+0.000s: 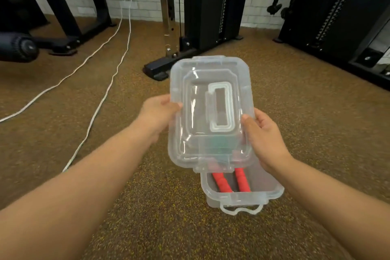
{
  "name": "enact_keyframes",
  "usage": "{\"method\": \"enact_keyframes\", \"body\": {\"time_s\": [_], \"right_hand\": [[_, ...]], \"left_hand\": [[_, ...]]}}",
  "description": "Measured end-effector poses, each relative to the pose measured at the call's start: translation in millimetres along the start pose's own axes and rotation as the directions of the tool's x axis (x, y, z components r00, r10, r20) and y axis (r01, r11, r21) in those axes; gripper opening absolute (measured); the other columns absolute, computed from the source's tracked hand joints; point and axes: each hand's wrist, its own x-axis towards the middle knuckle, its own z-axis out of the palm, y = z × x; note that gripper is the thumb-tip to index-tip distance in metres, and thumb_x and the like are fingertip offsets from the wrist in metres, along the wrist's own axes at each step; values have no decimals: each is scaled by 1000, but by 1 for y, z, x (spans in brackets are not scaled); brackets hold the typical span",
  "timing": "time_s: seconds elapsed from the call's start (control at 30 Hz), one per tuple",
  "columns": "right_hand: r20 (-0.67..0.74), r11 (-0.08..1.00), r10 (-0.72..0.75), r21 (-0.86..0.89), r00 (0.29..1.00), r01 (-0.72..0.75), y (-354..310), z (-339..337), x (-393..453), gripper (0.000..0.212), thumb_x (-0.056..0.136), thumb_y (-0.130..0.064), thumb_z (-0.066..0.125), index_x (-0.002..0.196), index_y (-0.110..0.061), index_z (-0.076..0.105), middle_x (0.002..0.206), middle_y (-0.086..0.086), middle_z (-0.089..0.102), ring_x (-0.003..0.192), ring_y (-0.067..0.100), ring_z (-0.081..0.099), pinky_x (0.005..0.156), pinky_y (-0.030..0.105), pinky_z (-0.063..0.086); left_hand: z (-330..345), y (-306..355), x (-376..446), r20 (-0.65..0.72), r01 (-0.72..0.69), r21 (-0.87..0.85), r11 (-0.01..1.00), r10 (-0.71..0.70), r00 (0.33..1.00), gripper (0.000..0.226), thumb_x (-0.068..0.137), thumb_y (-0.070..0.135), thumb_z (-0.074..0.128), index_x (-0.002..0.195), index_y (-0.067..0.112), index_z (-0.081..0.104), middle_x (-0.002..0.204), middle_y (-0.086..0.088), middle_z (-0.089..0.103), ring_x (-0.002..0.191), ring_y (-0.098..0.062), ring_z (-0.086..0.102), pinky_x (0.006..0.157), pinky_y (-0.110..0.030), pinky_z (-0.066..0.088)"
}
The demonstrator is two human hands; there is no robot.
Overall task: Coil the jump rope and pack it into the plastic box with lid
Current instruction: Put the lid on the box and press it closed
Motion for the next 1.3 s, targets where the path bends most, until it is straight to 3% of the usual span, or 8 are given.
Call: {"method": "enact_keyframes", "body": {"time_s": [0.1, 0.3, 0.6, 0.73, 0.93, 1.13, 1.2, 1.3], "right_hand": [[-99, 993, 82, -76, 992, -90, 7, -23, -1, 23, 95, -22, 49, 111, -19, 65, 86, -3, 71, 73, 13, 66, 60, 25, 52], [-88, 954, 261, -127, 961, -271, 23, -48, -12, 23, 96, -25, 47, 109, -23, 65, 97, 10, 74, 96, 42, 66, 83, 59, 54], [-126, 869, 438, -195, 890, -455, 46, -53, -9, 25, 97, -17, 43, 101, -10, 67, 94, 13, 72, 86, 31, 69, 76, 42, 58], [-129, 854, 470, -184, 873, -487, 52, -58, -7, 25, 97, -20, 47, 91, -11, 69, 95, 18, 73, 89, 37, 70, 80, 51, 57], [-92, 851, 510, -87, 855, -517, 50, -67, -5, 14, 93, -11, 56, 86, -12, 69, 83, 12, 75, 75, 30, 73, 66, 40, 59], [-49, 855, 510, -84, 859, -512, 50, -72, -2, 12, 91, -9, 58, 82, -13, 66, 75, 7, 74, 68, 24, 71, 61, 34, 55], [-39, 864, 498, -58, 866, -500, 52, -71, -3, 9, 91, -11, 58, 88, -12, 67, 76, 7, 75, 68, 23, 72, 61, 33, 56], [-50, 870, 489, -48, 871, -491, 57, -66, -16, 16, 94, -26, 54, 93, -14, 65, 79, 5, 76, 69, 21, 73, 59, 30, 54]], "left_hand": [[33, -21, -8, 103, 5, 93, 996, -15, 995, 23, 88, 12, 60, 105, 25, 68, 97, 6, 71, 83, -9, 67, 57, -18, 50], [57, -48, -9, 173, 62, 236, 970, -105, 979, 25, 88, 13, 57, 109, 21, 68, 102, 1, 72, 87, -18, 69, 77, -35, 58], [69, -69, -10, 203, 135, 417, 899, -236, 950, 18, 85, 15, 59, 99, 10, 69, 102, -6, 69, 92, -23, 65, 71, -29, 53], [71, -74, -4, 196, 197, 339, 920, -274, 942, 15, 83, 13, 66, 97, 7, 69, 98, -9, 72, 88, -24, 70, 78, -38, 58], [65, -74, -7, 251, 226, 241, 944, -285, 925, 6, 85, 15, 67, 85, 14, 61, 91, -11, 72, 80, -22, 71, 62, -29, 58], [64, -77, -4, 239, 282, 176, 943, -319, 917, 18, 85, 16, 67, 101, 7, 63, 94, -13, 73, 81, -25, 72, 65, -36, 59], [68, -80, -7, 197, 255, 191, 948, -291, 936, 19, 88, 19, 64, 104, 10, 63, 96, -9, 72, 80, -22, 70, 59, -30, 58], [76, -91, -16, 120, 6, 359, 933, -53, 991, 29, 93, 27, 53, 121, 18, 56, 112, -3, 63, 98, -20, 64, 87, -41, 54]]}}
